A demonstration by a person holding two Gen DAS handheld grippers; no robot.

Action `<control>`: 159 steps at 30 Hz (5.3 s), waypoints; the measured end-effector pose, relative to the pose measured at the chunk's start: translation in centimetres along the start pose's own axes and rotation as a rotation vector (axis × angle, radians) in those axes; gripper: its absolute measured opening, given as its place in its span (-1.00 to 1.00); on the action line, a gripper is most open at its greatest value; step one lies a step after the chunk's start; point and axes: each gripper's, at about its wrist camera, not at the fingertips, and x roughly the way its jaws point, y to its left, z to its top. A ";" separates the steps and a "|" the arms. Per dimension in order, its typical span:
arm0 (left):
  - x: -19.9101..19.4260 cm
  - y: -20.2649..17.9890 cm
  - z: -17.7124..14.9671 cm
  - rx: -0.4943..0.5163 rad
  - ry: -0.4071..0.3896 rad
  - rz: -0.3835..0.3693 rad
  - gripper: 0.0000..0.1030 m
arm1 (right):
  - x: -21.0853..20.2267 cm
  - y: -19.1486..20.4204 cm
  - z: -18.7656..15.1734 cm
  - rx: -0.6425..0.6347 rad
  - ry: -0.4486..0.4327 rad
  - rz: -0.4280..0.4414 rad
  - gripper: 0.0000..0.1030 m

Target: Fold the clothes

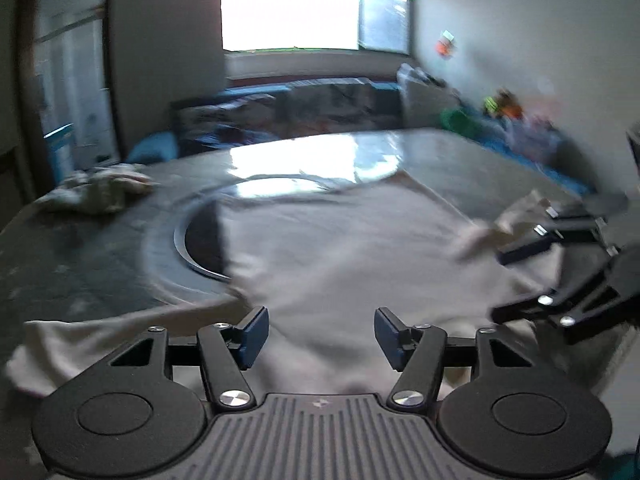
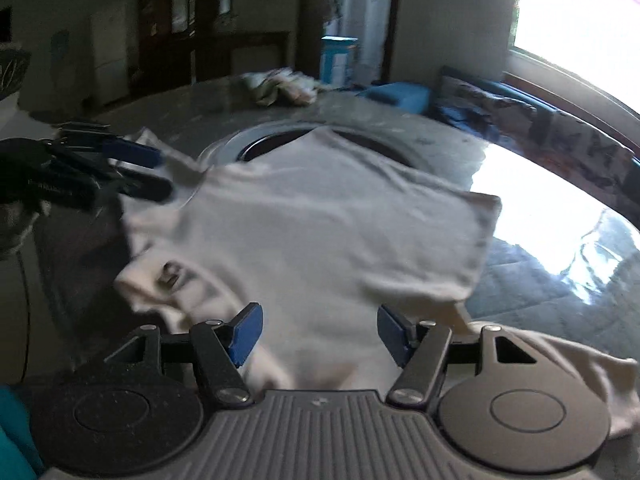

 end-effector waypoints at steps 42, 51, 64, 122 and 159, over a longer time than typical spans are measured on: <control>4.0 -4.6 2.0 -0.103 0.092 -0.073 1.00 | -3.7 -15.6 -8.7 0.594 -0.069 -0.384 0.97; 4.8 -4.9 2.0 -0.116 0.119 -0.058 1.00 | -2.6 -17.5 -6.8 0.572 -0.096 -0.398 0.97; 5.3 -4.8 1.6 -0.112 0.139 -0.043 1.00 | -1.9 -19.2 -7.6 0.578 -0.038 -0.540 0.95; 6.4 -7.3 4.0 -0.089 0.168 0.003 1.00 | -11.3 -16.8 -6.0 0.721 -0.337 -0.220 -0.81; 2.2 0.0 0.8 -0.261 0.120 0.093 1.00 | -0.7 -0.3 8.4 0.301 -0.164 0.212 -0.60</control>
